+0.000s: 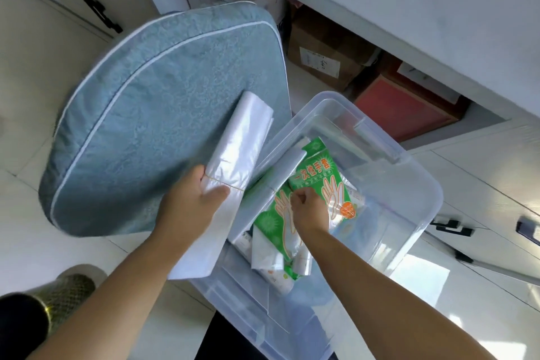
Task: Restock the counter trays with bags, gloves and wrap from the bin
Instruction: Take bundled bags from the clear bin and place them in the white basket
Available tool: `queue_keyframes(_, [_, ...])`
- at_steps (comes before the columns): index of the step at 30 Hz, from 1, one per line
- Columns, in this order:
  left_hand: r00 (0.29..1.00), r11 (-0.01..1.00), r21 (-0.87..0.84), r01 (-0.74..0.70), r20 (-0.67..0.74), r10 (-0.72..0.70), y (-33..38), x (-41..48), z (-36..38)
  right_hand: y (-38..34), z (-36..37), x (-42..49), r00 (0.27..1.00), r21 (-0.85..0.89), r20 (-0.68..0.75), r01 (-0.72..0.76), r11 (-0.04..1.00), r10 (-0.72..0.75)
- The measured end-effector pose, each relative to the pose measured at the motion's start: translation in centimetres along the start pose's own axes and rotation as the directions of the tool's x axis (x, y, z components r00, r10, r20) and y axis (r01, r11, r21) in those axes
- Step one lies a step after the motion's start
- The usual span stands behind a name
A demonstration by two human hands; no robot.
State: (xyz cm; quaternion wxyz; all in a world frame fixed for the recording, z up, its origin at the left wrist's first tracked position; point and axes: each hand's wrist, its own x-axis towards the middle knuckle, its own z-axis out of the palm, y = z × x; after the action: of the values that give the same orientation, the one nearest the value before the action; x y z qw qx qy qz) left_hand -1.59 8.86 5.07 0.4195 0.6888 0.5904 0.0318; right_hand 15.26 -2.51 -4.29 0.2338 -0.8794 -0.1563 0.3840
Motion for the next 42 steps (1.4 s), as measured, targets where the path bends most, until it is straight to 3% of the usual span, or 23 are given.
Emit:
queue_keyframes(6, [0.999,0.998,0.059,0.024,-0.024,-0.023,-1.6,1.4,0.9,0.4,6.9,3.7,0.987,-0.007,0.090,-0.131,0.991,0.131])
queue_keyframes(13, [0.998,0.998,0.052,-0.024,-0.059,0.027,-2.0,1.7,1.2,-0.4,9.2,3.9,0.976,0.004,-0.061,-0.211,0.977,0.211])
queue_keyframes(17, [0.997,0.996,0.054,-0.068,-0.040,0.070,-1.6,1.0,0.9,0.0,7.3,2.3,0.972,0.121,-0.098,-0.203,0.972,0.215])
queue_keyframes(23, [0.996,0.991,0.108,-0.082,-0.021,0.085,1.2,-1.9,0.1,0.8,-0.2,-2.8,0.977,0.263,-0.140,-0.119,0.958,0.160])
queue_keyframes(30, [0.978,0.977,0.112,-0.184,-0.076,0.193,7.9,-7.1,0.8,2.2,-12.3,-8.8,0.981,0.305,-0.187,0.113,0.946,-0.057])
queue_keyframes(36, [0.944,0.954,0.060,-0.293,-0.143,0.298,16.6,-13.1,4.1,4.0,-24.7,-12.7,0.927,0.387,-0.280,0.348,0.854,-0.251])
queue_keyframes(42, [0.905,0.915,-0.055,-0.399,-0.182,0.383,27.0,-19.6,9.0,7.1,-38.1,-15.2,0.826,0.396,-0.420,0.540,0.743,-0.376])
